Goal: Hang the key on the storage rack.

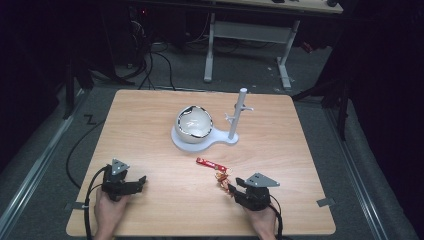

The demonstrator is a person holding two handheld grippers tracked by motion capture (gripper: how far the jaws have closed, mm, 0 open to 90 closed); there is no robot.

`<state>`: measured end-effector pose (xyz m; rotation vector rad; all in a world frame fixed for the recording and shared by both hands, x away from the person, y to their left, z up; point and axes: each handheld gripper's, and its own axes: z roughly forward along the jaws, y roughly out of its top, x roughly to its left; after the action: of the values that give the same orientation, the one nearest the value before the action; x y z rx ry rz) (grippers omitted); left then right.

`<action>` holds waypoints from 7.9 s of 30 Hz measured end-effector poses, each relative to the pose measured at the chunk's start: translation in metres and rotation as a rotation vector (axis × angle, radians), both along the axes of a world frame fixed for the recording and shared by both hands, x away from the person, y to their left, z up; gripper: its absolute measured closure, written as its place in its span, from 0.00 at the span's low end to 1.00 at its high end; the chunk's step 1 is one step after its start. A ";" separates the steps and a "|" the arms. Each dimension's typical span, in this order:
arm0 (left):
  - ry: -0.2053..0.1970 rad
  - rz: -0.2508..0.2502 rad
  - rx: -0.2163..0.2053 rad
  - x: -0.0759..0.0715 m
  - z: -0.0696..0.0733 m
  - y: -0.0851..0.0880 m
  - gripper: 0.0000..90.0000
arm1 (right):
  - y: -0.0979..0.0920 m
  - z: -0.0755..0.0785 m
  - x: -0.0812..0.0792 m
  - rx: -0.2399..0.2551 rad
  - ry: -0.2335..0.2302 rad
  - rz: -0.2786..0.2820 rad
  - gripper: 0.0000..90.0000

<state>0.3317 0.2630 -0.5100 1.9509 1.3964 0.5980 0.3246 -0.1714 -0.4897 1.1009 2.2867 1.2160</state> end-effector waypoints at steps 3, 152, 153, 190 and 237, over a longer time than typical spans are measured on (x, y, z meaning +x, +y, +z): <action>0.000 0.000 0.000 0.000 0.000 0.000 0.15 | 0.005 -0.002 0.001 -0.011 -0.004 0.014 0.65; 0.000 0.000 0.000 0.001 0.000 0.000 0.15 | -0.056 0.169 0.079 0.163 -0.201 -0.131 0.74; -0.001 0.000 0.000 0.001 0.000 0.000 0.15 | -0.056 0.169 0.079 0.163 -0.201 -0.131 0.74; 0.000 0.000 -0.001 0.001 0.000 0.000 0.15 | -0.032 0.182 0.118 0.111 -0.165 -0.176 0.74; -0.001 0.000 -0.002 0.001 0.000 0.000 0.15 | -0.038 0.117 0.118 0.085 -0.068 -0.236 0.73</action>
<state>0.3323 0.2631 -0.5101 1.9486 1.3961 0.5983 0.4424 -0.2089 -0.3722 1.2969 2.0051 1.2452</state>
